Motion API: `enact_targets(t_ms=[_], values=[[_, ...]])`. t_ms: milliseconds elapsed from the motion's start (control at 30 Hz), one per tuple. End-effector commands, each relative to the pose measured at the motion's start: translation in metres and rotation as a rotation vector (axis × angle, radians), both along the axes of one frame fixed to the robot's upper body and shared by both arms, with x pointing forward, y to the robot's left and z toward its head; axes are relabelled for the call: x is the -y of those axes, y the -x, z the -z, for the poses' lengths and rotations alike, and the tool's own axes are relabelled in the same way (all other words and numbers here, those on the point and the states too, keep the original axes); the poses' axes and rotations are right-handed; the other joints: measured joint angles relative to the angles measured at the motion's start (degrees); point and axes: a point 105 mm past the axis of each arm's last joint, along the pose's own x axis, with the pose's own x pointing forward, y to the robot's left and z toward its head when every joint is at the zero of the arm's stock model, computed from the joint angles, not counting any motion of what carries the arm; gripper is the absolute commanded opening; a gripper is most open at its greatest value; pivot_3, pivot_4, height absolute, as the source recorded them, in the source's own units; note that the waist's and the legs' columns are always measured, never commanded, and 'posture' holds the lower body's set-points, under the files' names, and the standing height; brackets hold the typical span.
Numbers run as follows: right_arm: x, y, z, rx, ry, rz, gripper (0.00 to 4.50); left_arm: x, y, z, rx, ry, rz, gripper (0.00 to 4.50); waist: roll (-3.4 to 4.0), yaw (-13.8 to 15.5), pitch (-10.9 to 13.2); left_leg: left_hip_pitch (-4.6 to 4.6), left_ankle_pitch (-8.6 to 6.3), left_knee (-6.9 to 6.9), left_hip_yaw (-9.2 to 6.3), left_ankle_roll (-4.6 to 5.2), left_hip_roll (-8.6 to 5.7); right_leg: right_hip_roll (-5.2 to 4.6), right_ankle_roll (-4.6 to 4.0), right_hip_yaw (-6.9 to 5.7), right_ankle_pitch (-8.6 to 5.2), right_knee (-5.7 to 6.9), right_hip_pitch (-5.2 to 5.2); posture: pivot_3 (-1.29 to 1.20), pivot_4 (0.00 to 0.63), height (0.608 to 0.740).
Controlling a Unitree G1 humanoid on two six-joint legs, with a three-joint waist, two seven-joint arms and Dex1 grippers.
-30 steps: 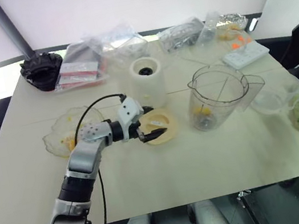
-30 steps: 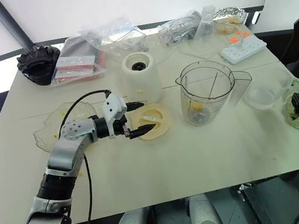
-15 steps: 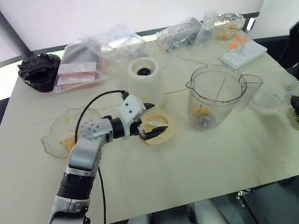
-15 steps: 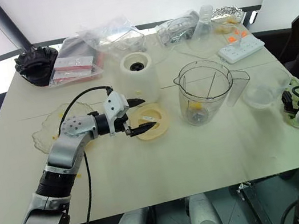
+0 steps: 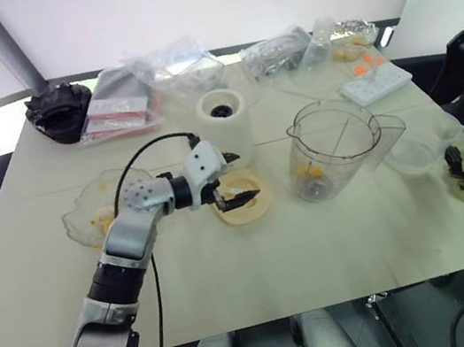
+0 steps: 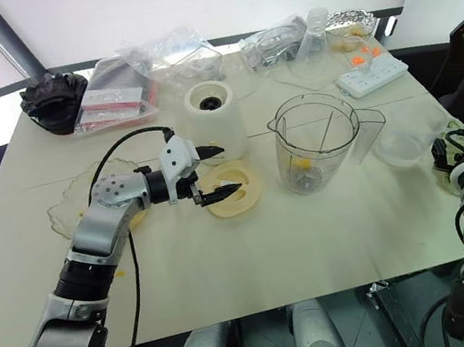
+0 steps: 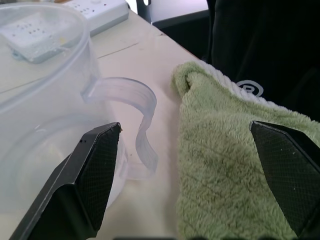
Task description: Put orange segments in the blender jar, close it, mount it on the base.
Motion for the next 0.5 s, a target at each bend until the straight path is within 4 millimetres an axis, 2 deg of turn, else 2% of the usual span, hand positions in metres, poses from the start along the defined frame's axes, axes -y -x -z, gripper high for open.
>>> enact_targets(t_ms=[33, 367, 467, 500], values=[[0.0110, -0.0021, -0.0231, 0.052, 0.054, 0.020, 4.31, 0.0012, 0.0001, -0.0101, 0.044, 0.007, 0.006, 4.46, 0.00, 0.00, 0.00, 0.00, 0.00, 0.00, 0.00, 0.00, 0.00, 0.00, 0.00, 0.00, 0.00, 0.00, 0.00, 0.00, 0.150, 0.740], [0.0136, -0.0053, -0.0252, 0.068, 0.057, 0.023, 4.31, -0.0001, -0.0019, -0.0128, 0.058, 0.003, -0.001, 4.46, 0.00, 0.00, 0.01, 0.00, 0.00, -0.01, 0.00, 0.00, 0.00, 0.00, 0.00, 0.01, 0.00, -0.03, 0.00, 0.00, 0.150, 0.740], [0.0115, -0.0071, -0.0248, 0.071, 0.056, 0.013, 3.49, 0.0003, -0.0024, -0.0136, 0.062, -0.001, 0.000, 4.50, 0.00, -0.01, 0.01, -0.01, 0.00, -0.01, -0.01, 0.00, 0.00, 0.00, 0.00, 0.00, 0.00, -0.03, 0.00, 0.00, 0.150, 0.740], [0.0108, -0.0076, -0.0246, 0.071, 0.057, 0.010, 3.04, 0.0003, -0.0027, -0.0138, 0.063, -0.001, 0.000, 4.50, 0.00, 0.00, 0.01, -0.01, 0.00, -0.01, -0.01, 0.00, 0.00, 0.00, 0.00, 0.00, 0.00, -0.03, 0.00, 0.00, 0.150, 0.740]])
